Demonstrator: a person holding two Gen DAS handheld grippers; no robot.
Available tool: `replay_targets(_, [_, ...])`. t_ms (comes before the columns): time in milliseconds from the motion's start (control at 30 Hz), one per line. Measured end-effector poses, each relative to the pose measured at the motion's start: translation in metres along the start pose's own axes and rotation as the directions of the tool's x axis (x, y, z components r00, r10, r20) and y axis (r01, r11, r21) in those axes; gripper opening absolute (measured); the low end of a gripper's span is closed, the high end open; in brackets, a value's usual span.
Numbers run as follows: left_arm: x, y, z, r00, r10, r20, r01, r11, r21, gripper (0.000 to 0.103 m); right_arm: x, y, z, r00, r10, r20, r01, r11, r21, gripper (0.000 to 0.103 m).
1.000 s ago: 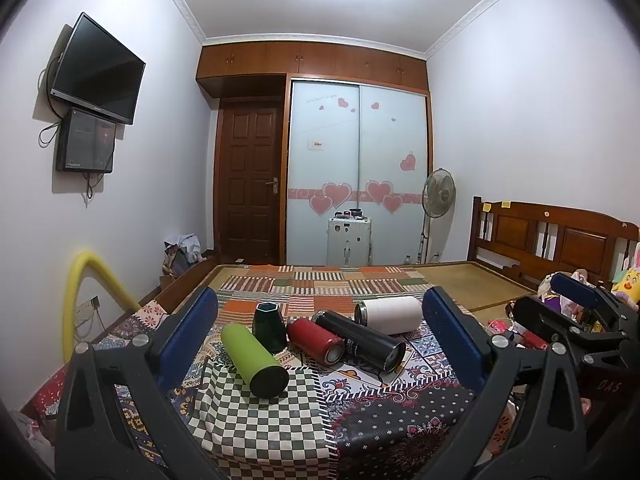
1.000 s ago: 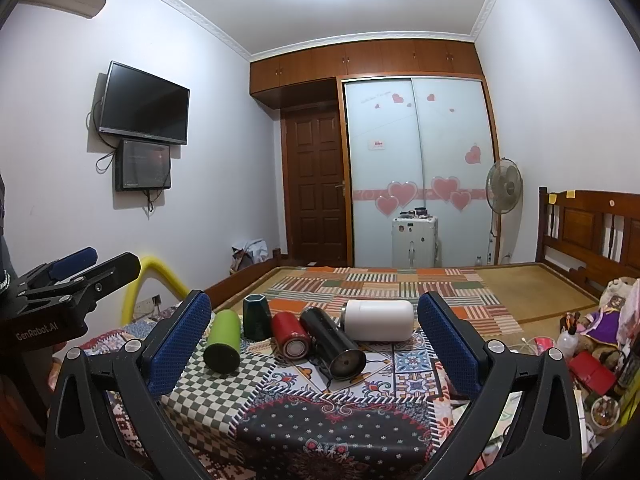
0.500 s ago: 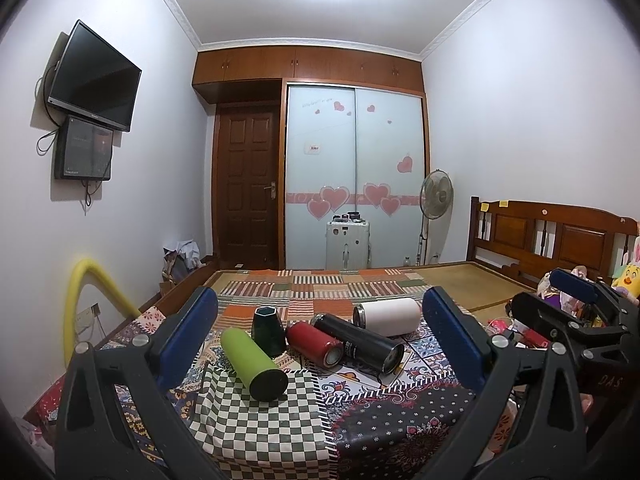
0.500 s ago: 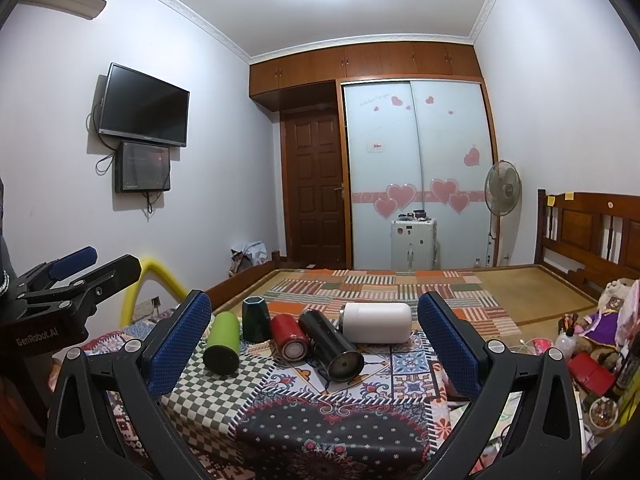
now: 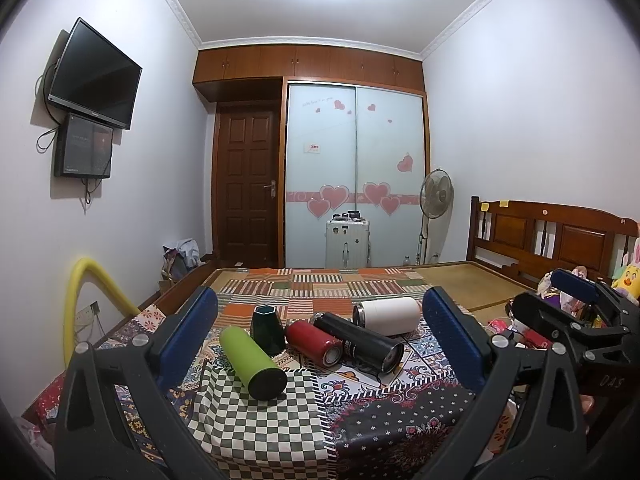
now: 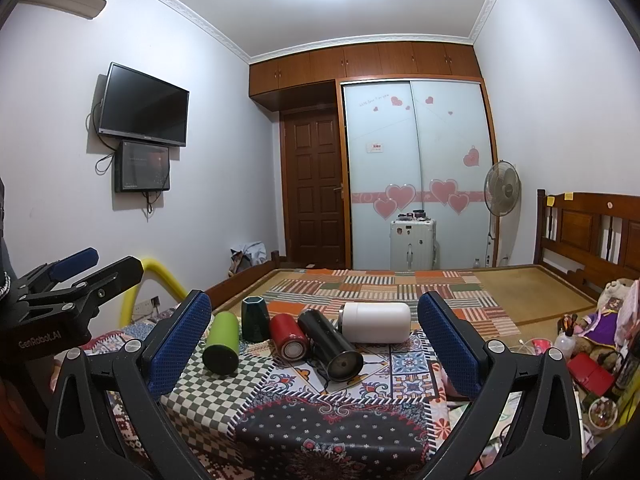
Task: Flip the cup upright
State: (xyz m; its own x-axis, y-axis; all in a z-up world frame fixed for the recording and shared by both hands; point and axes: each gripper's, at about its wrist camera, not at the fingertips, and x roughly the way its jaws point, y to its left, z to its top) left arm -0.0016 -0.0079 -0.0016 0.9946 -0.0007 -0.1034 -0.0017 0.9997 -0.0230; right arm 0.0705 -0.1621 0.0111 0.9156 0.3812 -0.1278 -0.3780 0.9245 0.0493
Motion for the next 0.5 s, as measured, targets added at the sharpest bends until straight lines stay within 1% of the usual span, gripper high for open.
replay_targets(500, [0.0010, 0.0011, -0.0006, 1.000, 0.002, -0.002, -0.002, 1.000, -0.001, 0.103, 0.0002, -0.0032, 0.0011, 1.000, -0.002, -0.003, 0.002, 1.000, 0.002, 0.103])
